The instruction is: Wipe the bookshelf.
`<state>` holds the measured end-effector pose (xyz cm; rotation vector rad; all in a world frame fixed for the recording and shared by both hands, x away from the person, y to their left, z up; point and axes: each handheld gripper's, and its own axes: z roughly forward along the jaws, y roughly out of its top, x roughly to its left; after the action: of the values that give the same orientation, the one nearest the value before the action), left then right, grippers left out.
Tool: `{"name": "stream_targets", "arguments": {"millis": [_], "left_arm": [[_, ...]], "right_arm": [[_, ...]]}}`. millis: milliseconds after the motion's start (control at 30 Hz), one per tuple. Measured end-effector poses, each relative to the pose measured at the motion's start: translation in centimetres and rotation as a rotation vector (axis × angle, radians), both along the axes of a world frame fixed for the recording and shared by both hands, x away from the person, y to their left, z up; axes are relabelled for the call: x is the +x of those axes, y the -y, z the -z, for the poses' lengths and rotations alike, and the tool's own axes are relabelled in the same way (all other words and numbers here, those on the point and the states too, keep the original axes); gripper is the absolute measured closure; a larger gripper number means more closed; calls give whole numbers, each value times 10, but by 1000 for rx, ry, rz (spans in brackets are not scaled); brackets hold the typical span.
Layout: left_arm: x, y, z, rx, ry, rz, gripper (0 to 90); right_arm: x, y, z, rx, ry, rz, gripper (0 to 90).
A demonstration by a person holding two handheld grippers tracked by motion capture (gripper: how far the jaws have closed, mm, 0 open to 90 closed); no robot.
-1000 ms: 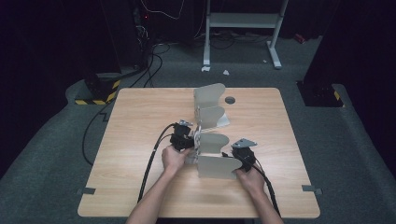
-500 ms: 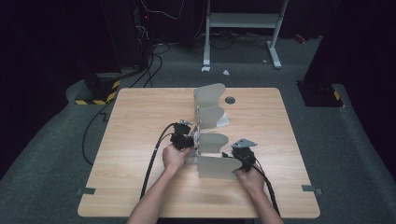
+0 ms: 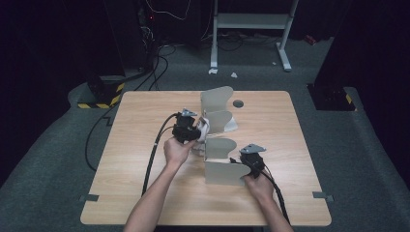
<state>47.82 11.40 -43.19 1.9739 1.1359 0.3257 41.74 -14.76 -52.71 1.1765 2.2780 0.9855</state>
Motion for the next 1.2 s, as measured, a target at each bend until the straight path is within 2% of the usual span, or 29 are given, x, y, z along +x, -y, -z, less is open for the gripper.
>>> {"name": "stream_targets", "arguments": {"millis": [167,367,433,633,767,800,900,1000,1100,1200], "left_arm": [[10,8,-6,37,1,-17,796],[9,9,0,13,1,-20,796],[8,9,4,41,-10,-20,796],[8,10,29,74,-65,-16,796],[15,11,51,126,-118,-9,796],[16,12,59,126,-140,-14,796],[16,14,67,93,-156,-7,796],[16,14,64,74,-147,-1,796],[13,11,53,66,-114,-2,796],[9,6,36,24,-51,-7,796]], "right_arm": [[0,0,0,0,-1,0,450],[0,0,0,1,0,-2,450],[0,0,0,1,0,-2,450],[-1,0,0,0,0,0,449],[0,0,0,2,-1,-3,449],[0,0,0,2,-2,-3,449],[0,0,0,3,-2,-4,449],[0,0,0,2,-2,-4,449],[0,0,0,1,0,-6,449],[0,0,0,-1,0,-6,449]]}}
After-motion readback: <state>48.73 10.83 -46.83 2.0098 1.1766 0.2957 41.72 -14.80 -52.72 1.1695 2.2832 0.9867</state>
